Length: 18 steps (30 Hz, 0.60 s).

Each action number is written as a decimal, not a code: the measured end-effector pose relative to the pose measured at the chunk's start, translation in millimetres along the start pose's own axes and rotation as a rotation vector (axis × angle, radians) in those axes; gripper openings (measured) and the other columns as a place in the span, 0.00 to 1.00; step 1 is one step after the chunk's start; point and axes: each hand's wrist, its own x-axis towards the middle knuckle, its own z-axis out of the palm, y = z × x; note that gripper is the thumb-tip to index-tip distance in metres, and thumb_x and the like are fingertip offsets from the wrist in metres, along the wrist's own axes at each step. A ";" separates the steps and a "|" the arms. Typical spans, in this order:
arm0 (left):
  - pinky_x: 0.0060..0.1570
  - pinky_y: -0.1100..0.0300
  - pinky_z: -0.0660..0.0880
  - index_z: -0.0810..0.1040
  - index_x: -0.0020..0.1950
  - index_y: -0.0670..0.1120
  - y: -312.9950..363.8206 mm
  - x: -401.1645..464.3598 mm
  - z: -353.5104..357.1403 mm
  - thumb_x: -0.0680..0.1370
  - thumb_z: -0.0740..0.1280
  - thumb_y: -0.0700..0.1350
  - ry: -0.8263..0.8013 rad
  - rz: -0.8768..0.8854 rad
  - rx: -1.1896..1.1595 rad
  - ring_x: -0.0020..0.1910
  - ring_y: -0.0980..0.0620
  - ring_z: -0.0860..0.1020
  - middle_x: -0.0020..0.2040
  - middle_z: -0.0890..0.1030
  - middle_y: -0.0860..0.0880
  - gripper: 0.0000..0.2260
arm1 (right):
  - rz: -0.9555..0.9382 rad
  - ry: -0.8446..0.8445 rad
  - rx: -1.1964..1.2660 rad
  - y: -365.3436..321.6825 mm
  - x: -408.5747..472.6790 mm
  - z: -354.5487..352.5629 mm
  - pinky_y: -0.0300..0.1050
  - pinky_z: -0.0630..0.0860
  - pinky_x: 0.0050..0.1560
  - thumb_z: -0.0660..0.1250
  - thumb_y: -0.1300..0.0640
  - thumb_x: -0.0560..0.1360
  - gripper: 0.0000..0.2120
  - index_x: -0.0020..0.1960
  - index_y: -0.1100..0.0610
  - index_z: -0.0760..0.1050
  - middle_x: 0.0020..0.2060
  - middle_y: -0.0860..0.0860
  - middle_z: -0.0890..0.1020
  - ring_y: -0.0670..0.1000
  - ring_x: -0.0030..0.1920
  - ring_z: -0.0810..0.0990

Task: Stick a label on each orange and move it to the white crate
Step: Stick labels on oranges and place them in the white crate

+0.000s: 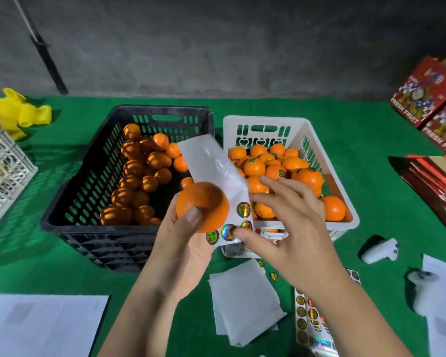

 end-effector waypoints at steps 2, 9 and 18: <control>0.70 0.35 0.73 0.65 0.77 0.36 -1.3 -0.5 3.5 0.62 0.86 0.58 0.001 0.020 -0.007 0.73 0.39 0.76 0.72 0.78 0.38 0.53 | -0.026 0.057 -0.017 -6.5 0.7 -0.8 0.51 0.68 0.65 0.70 0.33 0.74 0.25 0.60 0.50 0.86 0.64 0.48 0.80 0.58 0.62 0.72; 0.60 0.50 0.80 0.77 0.63 0.50 -2.2 -2.9 13.9 0.61 0.87 0.59 -0.040 0.108 0.145 0.59 0.47 0.83 0.54 0.85 0.49 0.36 | 0.055 -0.116 0.401 -13.3 5.4 -13.4 0.36 0.70 0.49 0.72 0.53 0.79 0.07 0.49 0.57 0.85 0.47 0.48 0.79 0.49 0.49 0.77; 0.47 0.62 0.80 0.78 0.57 0.62 -4.0 -6.3 24.7 0.68 0.79 0.47 -0.033 0.203 0.333 0.52 0.57 0.84 0.54 0.83 0.60 0.21 | 0.154 -0.203 0.581 -1.5 3.9 -19.0 0.54 0.76 0.58 0.66 0.59 0.84 0.09 0.55 0.56 0.86 0.53 0.52 0.82 0.53 0.55 0.80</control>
